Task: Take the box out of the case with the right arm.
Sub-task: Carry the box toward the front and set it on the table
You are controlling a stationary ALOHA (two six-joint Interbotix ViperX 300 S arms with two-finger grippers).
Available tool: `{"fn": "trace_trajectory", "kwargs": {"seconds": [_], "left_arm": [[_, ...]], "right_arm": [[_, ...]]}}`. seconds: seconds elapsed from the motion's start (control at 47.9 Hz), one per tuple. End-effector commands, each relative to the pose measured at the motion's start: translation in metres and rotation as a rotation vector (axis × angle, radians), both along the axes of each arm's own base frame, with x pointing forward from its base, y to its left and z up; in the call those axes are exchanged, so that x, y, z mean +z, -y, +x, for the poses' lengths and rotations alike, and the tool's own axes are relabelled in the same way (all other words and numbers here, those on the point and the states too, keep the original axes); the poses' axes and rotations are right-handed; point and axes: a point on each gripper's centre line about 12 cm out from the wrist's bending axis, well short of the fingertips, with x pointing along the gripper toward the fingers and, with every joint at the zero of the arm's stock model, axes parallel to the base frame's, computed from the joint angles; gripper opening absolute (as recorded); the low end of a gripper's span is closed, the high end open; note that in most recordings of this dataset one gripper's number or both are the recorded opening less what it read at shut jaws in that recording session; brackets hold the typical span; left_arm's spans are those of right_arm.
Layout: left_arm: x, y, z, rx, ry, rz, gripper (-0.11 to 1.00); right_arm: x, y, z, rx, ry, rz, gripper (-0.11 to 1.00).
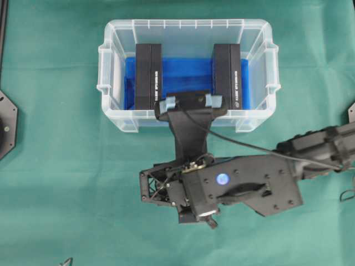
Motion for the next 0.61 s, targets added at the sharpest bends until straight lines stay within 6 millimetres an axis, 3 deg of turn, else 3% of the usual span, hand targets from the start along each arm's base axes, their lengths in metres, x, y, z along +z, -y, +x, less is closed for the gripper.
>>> {"fn": "trace_trajectory", "kwargs": {"seconds": [0.0, 0.376, 0.584], "left_arm": [[0.006, 0.0, 0.001, -0.004, 0.023, 0.002, 0.0], [0.005, 0.0, 0.002, -0.001, 0.017, 0.001, 0.0], [0.005, 0.0, 0.003, -0.004, 0.014, 0.002, 0.0]], "right_arm": [[0.002, -0.001, -0.003, -0.001, 0.035, 0.02, 0.65], [-0.067, 0.0, -0.005, -0.021, 0.038, 0.026, 0.65], [-0.079, -0.002, -0.002, -0.035, 0.085, 0.045, 0.65]]}}
